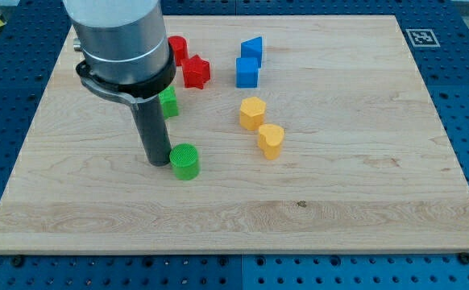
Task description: Move the green star to the yellow hexagon
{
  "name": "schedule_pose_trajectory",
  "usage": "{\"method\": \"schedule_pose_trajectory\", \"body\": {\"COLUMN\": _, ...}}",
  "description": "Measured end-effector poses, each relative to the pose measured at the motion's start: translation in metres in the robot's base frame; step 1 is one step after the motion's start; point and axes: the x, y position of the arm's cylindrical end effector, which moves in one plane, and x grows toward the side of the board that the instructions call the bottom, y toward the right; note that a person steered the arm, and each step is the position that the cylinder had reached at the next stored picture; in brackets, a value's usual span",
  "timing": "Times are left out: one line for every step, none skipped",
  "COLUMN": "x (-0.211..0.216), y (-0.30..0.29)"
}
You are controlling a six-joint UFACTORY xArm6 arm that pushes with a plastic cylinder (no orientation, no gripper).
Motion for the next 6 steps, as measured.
{"method": "schedule_pose_trajectory", "body": {"x": -0.030, "y": -0.017}}
{"method": "schedule_pose_trajectory", "body": {"x": -0.051, "y": -0.042}}
{"method": "schedule_pose_trajectory", "body": {"x": -0.071, "y": -0.059}}
{"method": "schedule_pose_trajectory", "body": {"x": -0.073, "y": -0.048}}
{"method": "schedule_pose_trajectory", "body": {"x": -0.073, "y": -0.020}}
{"method": "schedule_pose_trajectory", "body": {"x": -0.074, "y": 0.009}}
